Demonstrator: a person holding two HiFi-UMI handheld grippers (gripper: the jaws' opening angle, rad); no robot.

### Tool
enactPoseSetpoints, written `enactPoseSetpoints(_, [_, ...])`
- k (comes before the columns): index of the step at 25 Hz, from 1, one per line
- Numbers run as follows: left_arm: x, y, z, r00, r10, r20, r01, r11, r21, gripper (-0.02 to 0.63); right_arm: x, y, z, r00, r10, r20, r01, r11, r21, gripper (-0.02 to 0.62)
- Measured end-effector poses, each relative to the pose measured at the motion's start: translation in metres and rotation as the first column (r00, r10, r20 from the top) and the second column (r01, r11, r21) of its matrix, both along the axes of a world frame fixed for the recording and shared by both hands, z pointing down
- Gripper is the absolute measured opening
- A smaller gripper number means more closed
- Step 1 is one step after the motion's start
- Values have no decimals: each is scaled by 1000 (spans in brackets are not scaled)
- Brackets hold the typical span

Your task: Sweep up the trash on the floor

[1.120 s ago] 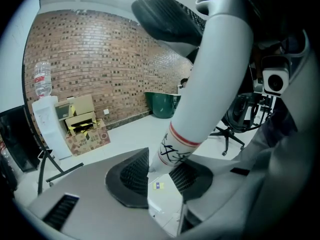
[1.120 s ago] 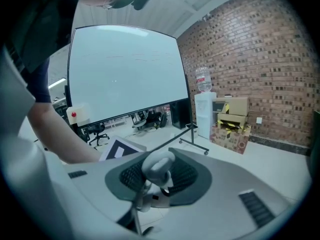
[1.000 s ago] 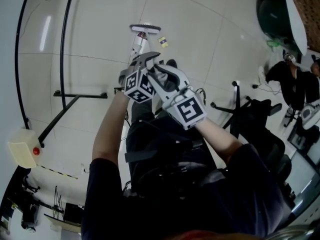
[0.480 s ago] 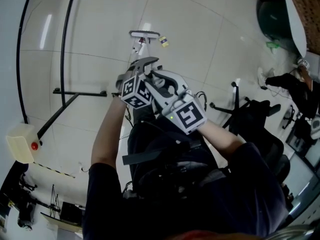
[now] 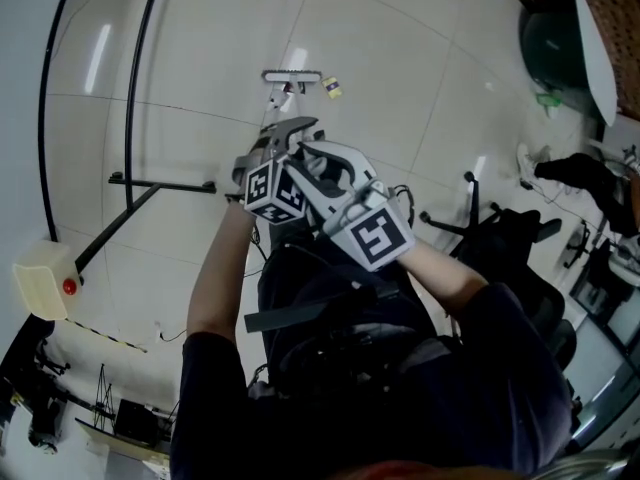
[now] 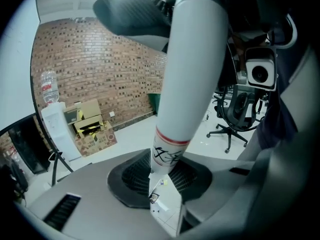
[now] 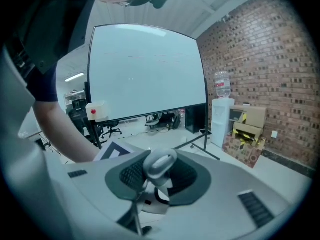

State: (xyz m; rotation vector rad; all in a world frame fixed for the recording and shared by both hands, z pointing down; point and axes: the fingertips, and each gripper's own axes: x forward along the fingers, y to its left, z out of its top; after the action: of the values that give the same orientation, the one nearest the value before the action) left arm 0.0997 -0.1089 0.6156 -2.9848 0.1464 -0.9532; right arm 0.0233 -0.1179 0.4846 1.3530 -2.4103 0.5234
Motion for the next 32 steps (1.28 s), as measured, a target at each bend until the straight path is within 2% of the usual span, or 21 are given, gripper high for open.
enactPoseSetpoints(4, [10, -26, -8, 999, -46, -26, 46, 999, 16, 81, 10, -25, -10, 999, -15, 34, 13, 999, 52, 123])
enactPoseSetpoints(9, [16, -56, -41, 996, -58, -70, 64, 995, 73, 80, 10, -51, -46, 990, -135, 34, 128, 980, 154, 121])
enactPoseSetpoints(15, [21, -81, -137, 978, -73, -194, 105, 982, 159, 83, 20, -67, -129, 990, -142, 2, 137, 956, 260, 123])
enactPoseSetpoints(19, [21, -87, -194, 979, -55, -195, 103, 963, 249, 95, 25, -76, -192, 986, -157, 54, 129, 927, 353, 124])
enactPoseSetpoints(21, [18, -86, -220, 980, -73, -184, 124, 949, 288, 152, 24, -73, -220, 978, -187, 91, 139, 913, 384, 124])
enactPoseSetpoints(23, [18, -76, -248, 977, -103, -187, 156, 942, 298, 184, 26, -61, -248, 964, -233, 126, 162, 895, 416, 126])
enactPoseSetpoints(27, [21, -52, -295, 959, -184, -213, 247, 914, 321, 187, 35, -37, -299, 917, -352, 185, 232, 852, 470, 127])
enactPoseSetpoints(32, [3, -9, -323, 901, -334, -278, 402, 884, 240, 187, 22, 11, -327, 832, -517, 201, 375, 792, 482, 129])
